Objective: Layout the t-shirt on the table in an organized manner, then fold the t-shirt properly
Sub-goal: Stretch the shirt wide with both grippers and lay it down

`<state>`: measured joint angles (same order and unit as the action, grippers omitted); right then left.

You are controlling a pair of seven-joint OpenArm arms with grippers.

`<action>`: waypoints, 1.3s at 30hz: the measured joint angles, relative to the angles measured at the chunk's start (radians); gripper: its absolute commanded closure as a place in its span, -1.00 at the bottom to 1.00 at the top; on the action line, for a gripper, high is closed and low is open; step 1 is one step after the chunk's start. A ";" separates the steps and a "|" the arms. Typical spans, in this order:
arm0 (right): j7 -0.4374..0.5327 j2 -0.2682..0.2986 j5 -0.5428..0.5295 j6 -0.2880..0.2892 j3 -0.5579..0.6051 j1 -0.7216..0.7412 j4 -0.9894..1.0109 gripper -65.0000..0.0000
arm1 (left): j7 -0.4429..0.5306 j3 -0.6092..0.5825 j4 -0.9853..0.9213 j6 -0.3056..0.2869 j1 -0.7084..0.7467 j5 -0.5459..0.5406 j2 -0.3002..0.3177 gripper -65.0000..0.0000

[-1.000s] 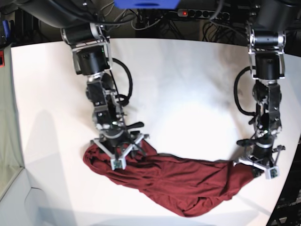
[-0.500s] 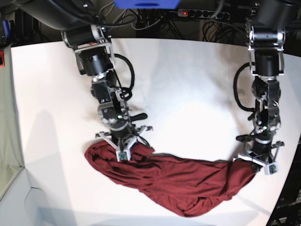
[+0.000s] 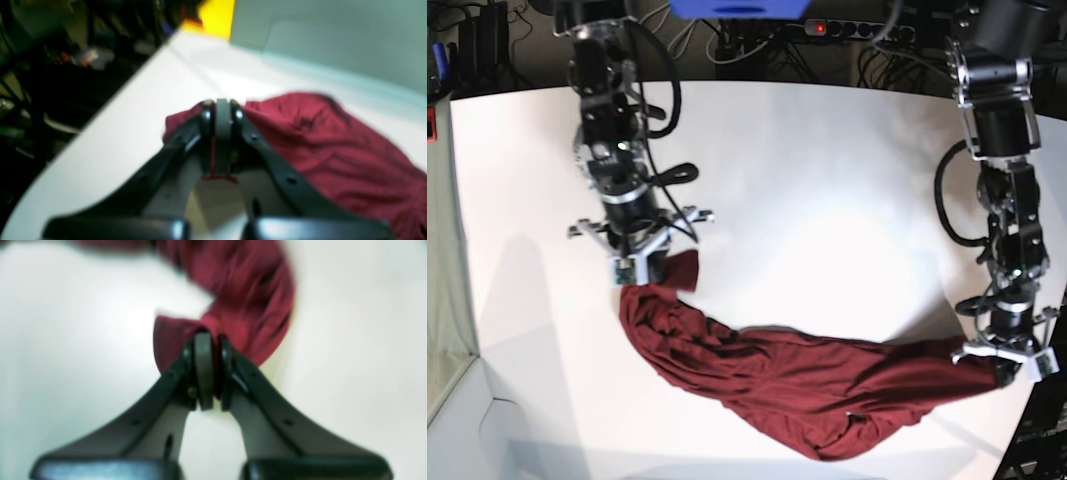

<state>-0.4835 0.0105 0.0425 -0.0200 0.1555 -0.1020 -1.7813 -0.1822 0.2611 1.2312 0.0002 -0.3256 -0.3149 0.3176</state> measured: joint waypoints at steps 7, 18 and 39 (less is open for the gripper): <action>-0.040 0.034 0.003 0.001 -0.204 -0.087 -0.179 1.00 | -0.010 0.084 0.214 0.001 0.076 0.000 0.000 1.00; -0.037 0.025 -0.007 0.002 -0.580 0.020 -0.189 1.00 | -0.138 0.299 0.358 -0.001 0.140 -0.067 -0.007 1.00; -0.026 -0.079 -0.001 0.130 -0.708 -0.166 -0.191 1.00 | -0.391 0.452 0.480 0.003 0.565 -0.332 -0.012 1.00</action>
<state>-0.5095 -0.0681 0.0418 0.1097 -0.5529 -0.2684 -1.9724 -0.5735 0.7136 1.7107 0.0036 0.2394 -0.6464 0.3058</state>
